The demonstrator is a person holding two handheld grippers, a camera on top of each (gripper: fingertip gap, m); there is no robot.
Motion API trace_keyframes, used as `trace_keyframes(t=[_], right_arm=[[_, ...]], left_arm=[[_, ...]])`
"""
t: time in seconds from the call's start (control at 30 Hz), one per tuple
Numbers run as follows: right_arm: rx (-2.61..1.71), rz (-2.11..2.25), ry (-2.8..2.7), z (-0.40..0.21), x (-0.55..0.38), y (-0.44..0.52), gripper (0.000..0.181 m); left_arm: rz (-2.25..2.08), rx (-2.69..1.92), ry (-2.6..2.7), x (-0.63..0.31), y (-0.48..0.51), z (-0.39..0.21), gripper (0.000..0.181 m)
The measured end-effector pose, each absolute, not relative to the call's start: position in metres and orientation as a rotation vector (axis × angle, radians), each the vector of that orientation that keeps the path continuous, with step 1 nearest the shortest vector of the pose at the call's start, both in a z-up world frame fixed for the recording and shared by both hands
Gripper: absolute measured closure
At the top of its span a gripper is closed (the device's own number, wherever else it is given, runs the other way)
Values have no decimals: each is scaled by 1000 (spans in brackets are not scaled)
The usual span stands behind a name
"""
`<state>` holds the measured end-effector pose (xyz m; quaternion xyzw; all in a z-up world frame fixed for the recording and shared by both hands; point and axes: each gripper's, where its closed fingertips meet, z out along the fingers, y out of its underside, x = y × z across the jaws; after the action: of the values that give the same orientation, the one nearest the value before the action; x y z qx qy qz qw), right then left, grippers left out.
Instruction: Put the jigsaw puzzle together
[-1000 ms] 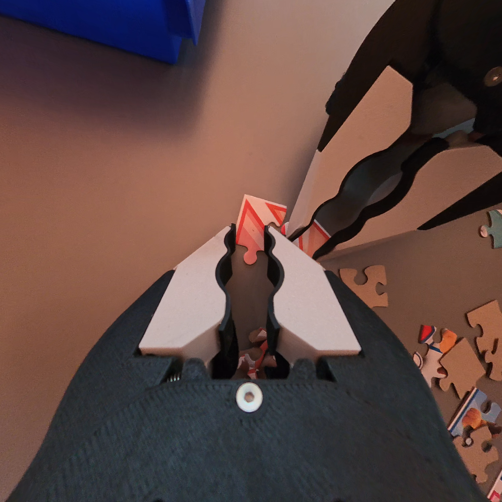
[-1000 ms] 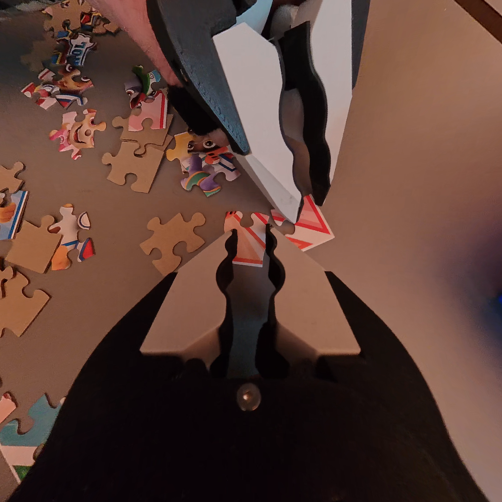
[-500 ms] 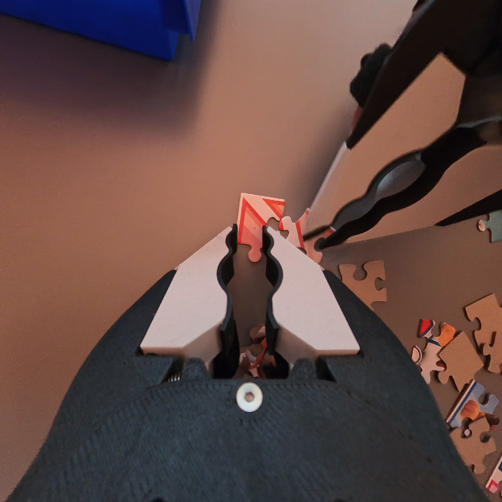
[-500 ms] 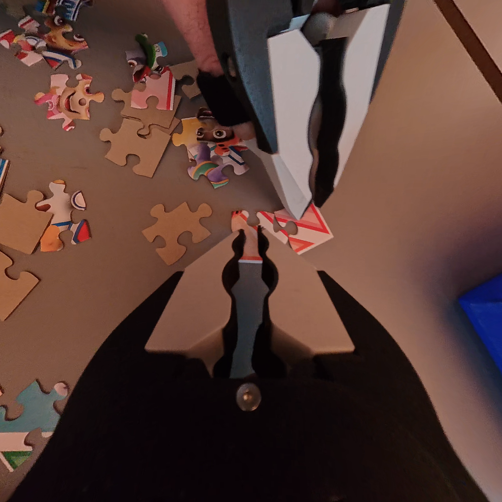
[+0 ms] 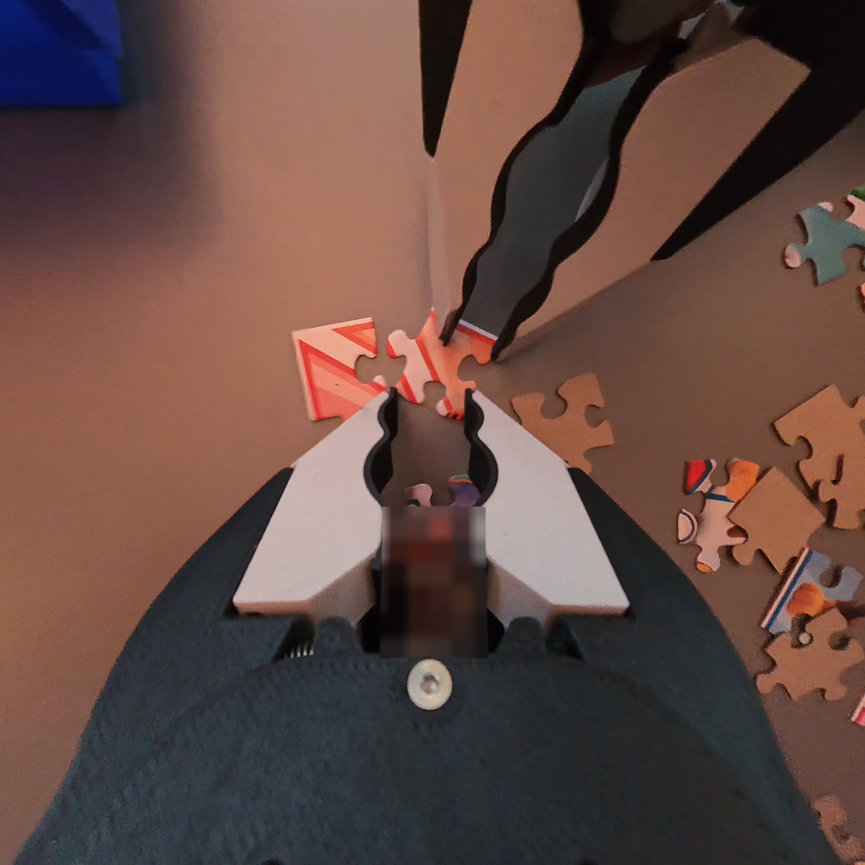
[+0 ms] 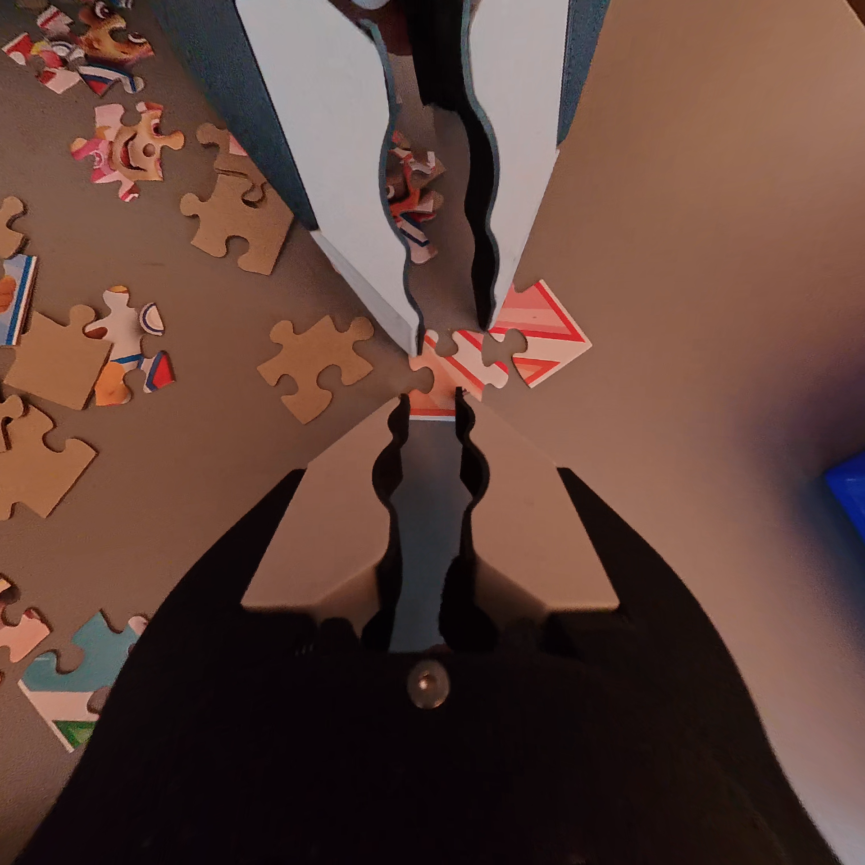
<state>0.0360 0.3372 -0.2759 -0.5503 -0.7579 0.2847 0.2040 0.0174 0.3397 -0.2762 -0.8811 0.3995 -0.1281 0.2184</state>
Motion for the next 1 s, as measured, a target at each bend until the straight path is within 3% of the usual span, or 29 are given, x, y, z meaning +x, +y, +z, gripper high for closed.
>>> trace_keyframes(t=[0.13,0.33,0.73,0.8,0.9,1.0], right_arm=[[-1532,832,-2113,-276,34,334,169],[-1546,836,-2107,-275,33,333,160],[-1560,887,-2088,-275,33,335,167],[-1559,887,-2088,-275,33,335,165],[-1569,842,-2076,-275,33,339,152],[-1584,814,-2072,-275,35,342,147]], left_arm=[[-376,-2430,1199,21,331,-277,138],[-343,-2397,1322,21,336,-278,136],[-282,-2330,1317,22,340,-278,149],[-257,-2311,1314,22,339,-278,150],[-217,-2272,1367,29,334,-278,172],[-167,-2262,1369,29,335,-278,172]])
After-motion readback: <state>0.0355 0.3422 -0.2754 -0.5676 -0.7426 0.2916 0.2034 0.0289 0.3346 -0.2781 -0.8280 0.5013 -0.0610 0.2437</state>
